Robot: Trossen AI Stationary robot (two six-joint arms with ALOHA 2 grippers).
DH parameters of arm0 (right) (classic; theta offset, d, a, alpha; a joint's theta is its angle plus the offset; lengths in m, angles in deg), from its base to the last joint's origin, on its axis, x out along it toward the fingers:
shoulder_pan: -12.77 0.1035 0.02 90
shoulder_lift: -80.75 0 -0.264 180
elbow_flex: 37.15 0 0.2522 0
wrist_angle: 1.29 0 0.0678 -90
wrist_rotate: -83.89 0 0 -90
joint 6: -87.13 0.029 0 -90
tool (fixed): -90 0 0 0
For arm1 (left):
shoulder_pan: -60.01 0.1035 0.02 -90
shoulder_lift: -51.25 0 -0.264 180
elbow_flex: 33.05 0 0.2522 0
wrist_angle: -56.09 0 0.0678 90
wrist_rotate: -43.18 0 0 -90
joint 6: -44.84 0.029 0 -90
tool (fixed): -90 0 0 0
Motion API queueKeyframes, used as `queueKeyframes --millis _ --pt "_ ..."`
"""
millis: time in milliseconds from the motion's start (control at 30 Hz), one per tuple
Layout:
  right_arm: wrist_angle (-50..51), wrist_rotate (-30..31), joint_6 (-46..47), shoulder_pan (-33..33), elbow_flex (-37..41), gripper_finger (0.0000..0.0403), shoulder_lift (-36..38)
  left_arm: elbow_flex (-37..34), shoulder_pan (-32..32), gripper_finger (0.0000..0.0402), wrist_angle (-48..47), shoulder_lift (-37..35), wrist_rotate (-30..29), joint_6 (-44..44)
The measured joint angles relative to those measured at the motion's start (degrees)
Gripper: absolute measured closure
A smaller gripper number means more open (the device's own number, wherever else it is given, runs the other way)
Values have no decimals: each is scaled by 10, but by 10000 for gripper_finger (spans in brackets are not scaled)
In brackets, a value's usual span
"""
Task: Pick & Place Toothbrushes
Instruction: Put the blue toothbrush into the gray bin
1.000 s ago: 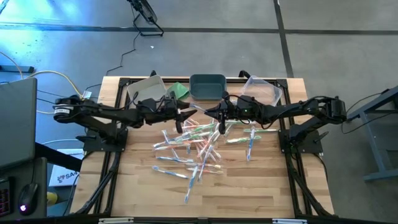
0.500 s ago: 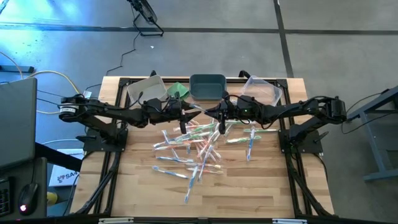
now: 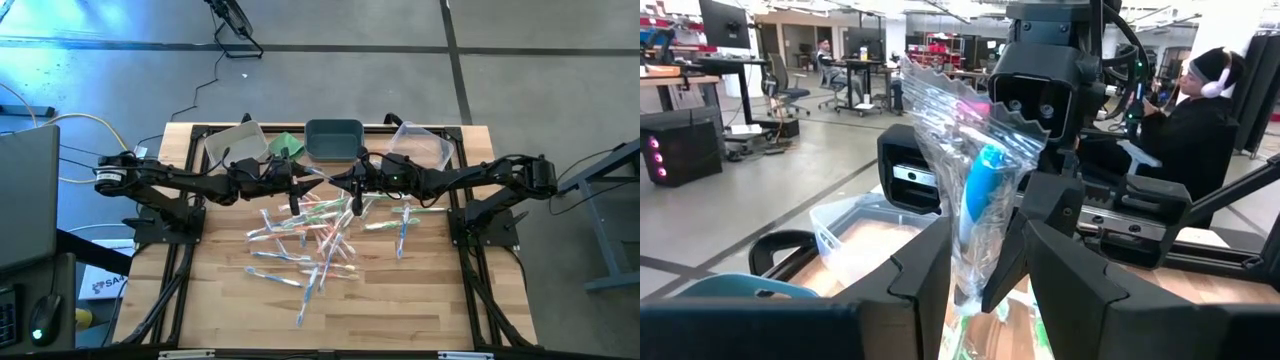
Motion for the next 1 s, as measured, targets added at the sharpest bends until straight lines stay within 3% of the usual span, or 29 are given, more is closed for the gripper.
queueKeyframes --millis 133,500,833,1000 --pt "0 0 0 0 0 385 0 0 0 284 0 0 0 0" --pt "1 -3 0 0 0 385 0 0 0 376 0 0 -1 0" --pt "8 -3 0 0 0 383 0 0 0 373 -1 0 0 0" --pt "10 -2 0 0 -1 357 0 0 0 378 0 0 0 -2"
